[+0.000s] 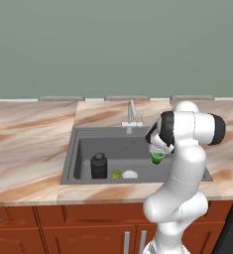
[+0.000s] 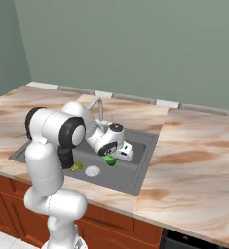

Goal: Pick the jug and cup and place them in the sink. Then turn on the water.

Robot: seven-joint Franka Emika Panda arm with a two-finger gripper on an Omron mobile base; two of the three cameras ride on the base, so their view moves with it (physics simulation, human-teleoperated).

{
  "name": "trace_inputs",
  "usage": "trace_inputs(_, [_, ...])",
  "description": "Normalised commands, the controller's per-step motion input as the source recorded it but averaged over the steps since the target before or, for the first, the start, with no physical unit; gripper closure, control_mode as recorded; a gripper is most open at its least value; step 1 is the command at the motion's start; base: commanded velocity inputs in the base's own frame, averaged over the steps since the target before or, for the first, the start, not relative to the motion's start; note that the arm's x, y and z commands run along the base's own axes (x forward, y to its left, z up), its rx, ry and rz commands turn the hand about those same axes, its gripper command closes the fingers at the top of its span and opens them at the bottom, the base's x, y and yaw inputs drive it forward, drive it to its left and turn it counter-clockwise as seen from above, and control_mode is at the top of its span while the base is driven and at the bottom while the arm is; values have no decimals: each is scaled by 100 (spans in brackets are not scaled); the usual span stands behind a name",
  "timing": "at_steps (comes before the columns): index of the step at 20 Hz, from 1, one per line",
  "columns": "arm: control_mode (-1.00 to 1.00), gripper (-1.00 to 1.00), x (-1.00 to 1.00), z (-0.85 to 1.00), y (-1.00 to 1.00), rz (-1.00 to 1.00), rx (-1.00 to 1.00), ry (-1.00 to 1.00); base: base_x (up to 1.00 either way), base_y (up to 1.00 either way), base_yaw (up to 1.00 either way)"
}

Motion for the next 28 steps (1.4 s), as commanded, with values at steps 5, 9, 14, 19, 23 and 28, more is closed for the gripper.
trace_inputs(5, [-100, 100, 0, -32, -4, 0, 0, 8, 0, 0, 0])
trace_inputs(9, [-100, 100, 0, -33, -2, 1, 0, 5, 0, 0, 0])
trace_inputs(14, [-100, 100, 0, -31, 0, 1, 0, 2, 0, 0, 0])
trace_inputs(19, [-100, 100, -1, -29, 0, 1, 1, 3, 0, 0, 0])
trace_inputs(23, [-100, 100, 0, -31, 0, 0, 0, 2, 0, 0, 0])
trace_inputs(28, [-100, 100, 0, -26, 0, 0, 0, 1, 0, 0, 0])
